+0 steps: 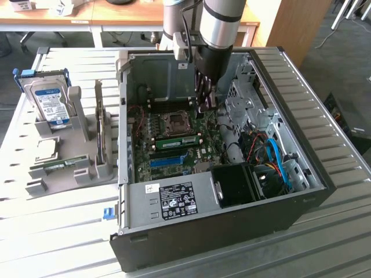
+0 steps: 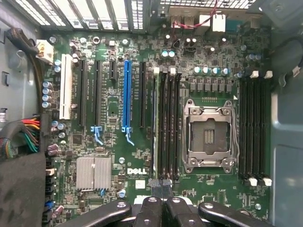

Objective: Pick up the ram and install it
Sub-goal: 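Press down the ram until it locks into place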

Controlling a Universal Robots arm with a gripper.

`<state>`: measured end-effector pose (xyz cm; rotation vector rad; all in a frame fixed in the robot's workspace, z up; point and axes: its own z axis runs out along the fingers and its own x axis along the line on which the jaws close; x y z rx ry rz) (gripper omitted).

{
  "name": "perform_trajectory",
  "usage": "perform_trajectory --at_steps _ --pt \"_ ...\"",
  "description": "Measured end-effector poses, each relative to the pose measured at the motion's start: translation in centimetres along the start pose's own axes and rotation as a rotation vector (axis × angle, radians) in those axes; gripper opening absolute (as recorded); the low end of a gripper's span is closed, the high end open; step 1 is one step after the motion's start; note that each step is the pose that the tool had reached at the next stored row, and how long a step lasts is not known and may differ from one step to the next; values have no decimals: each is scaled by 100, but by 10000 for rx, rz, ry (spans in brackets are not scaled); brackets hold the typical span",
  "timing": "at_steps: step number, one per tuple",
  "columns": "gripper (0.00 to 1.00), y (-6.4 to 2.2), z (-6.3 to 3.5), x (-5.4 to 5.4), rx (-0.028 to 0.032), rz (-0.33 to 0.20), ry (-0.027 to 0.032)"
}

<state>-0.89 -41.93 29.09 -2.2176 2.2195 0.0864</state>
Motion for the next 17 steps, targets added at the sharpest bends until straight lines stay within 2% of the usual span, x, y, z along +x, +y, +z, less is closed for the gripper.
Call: perform_trajectory --at_steps 17 --pt "11 -8 211 9 27 11 -1"
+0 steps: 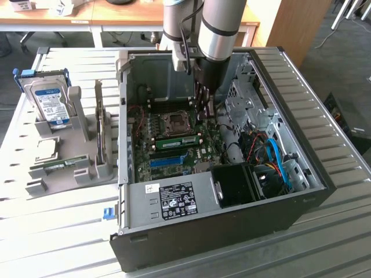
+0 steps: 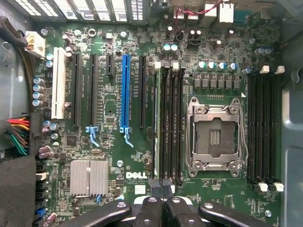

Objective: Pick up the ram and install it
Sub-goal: 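Press down the ram until it locks into place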

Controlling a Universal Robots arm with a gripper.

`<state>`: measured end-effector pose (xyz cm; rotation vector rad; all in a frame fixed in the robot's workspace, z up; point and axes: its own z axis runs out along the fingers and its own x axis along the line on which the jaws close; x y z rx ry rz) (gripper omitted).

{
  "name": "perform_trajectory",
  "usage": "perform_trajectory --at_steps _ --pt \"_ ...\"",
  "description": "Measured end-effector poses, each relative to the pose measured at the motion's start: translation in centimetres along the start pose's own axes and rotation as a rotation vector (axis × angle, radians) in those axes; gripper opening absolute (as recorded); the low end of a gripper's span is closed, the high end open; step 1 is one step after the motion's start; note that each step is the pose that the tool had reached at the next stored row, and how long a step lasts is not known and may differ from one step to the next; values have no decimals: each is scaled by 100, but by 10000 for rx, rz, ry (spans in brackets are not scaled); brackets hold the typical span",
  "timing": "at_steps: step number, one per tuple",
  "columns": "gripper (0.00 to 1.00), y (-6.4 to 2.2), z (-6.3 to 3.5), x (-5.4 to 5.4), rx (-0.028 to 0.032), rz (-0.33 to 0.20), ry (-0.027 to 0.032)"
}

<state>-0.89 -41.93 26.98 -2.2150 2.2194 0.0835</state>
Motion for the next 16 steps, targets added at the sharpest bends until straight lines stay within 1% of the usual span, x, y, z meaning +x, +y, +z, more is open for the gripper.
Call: perform_trajectory --at_steps 9,14,16 --pt "11 -2 67 3 2 10 -1" --pt "11 -4 129 5 3 17 -2" --pt "11 -5 136 6 2 19 1"
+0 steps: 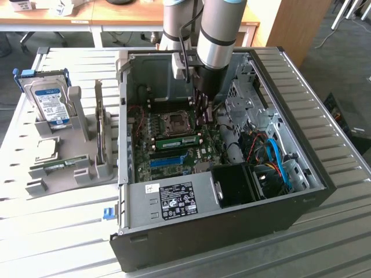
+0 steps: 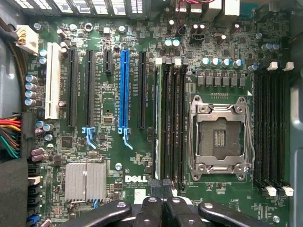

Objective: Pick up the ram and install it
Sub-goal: 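Press down the ram until it locks into place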

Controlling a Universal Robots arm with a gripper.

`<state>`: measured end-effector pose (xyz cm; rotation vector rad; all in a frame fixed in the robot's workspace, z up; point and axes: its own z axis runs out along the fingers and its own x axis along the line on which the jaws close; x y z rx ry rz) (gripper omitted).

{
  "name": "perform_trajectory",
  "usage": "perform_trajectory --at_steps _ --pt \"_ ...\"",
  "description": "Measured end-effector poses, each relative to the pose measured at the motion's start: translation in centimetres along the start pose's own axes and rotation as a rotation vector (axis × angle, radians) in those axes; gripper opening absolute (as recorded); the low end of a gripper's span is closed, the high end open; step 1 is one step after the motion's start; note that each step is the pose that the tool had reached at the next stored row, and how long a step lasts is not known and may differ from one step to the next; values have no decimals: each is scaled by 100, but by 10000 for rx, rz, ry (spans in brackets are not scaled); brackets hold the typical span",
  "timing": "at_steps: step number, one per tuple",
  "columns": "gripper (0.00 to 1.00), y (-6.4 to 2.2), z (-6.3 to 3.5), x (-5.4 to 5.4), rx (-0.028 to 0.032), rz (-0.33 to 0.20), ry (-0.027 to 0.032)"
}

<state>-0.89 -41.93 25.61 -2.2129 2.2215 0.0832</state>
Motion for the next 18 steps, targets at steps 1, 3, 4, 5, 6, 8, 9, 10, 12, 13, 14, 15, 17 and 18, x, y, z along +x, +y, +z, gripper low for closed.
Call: perform_trajectory --at_steps 1,3,4,5,6,8,9,10,12,13,14,15,17,18 --pt "11 0 0 0 0 0 -1" --pt "11 0 0 0 0 0 0" --pt "11 -6 0 0 0 2 0" --pt "11 -27 0 0 1 3 -2" --pt "11 -50 -1 0 1 2 -2" --pt "11 -86 -2 -1 1 0 -2" --pt "11 -90 -2 -1 1 0 -2" --pt "11 -90 -2 -1 1 0 -2" --pt "11 -90 -1 -1 1 0 -1" --pt "11 -90 8 -1 1 0 -4" --pt "11 -90 18 0 1 0 -2" --pt "11 -91 29 1 1 0 -2" --pt "11 -92 53 1 1 0 -2" --pt "11 -92 67 2 1 0 -1"
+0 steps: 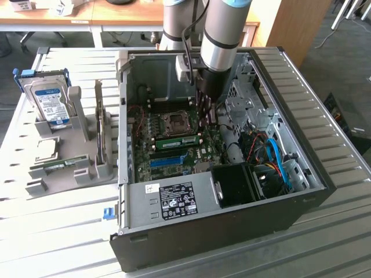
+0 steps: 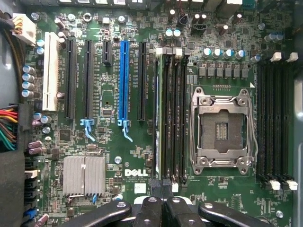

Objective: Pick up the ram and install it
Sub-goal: 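Press down the ram until it locks into place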

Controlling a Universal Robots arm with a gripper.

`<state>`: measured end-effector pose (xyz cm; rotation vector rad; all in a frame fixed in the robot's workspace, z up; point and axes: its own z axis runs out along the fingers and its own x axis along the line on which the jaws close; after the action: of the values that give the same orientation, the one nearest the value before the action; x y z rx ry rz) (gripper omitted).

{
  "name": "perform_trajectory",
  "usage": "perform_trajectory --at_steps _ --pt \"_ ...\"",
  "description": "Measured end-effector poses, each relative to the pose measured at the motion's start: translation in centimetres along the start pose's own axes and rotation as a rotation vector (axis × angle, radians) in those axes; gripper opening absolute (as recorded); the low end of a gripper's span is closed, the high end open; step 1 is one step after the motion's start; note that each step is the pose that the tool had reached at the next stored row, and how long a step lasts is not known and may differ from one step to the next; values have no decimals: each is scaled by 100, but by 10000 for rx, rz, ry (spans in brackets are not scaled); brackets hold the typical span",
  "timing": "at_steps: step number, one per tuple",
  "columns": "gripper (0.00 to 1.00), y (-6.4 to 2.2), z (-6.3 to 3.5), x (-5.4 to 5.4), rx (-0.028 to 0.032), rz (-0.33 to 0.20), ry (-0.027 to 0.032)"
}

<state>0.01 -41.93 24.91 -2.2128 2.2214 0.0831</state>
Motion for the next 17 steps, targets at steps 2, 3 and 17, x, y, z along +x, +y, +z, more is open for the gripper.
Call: perform_trajectory --at_steps 2,3,17 --pt "11 -1 32 1 1 4 -3" --pt "11 -2 48 2 0 5 -5" --pt "11 -6 119 -1 0 7 -10"
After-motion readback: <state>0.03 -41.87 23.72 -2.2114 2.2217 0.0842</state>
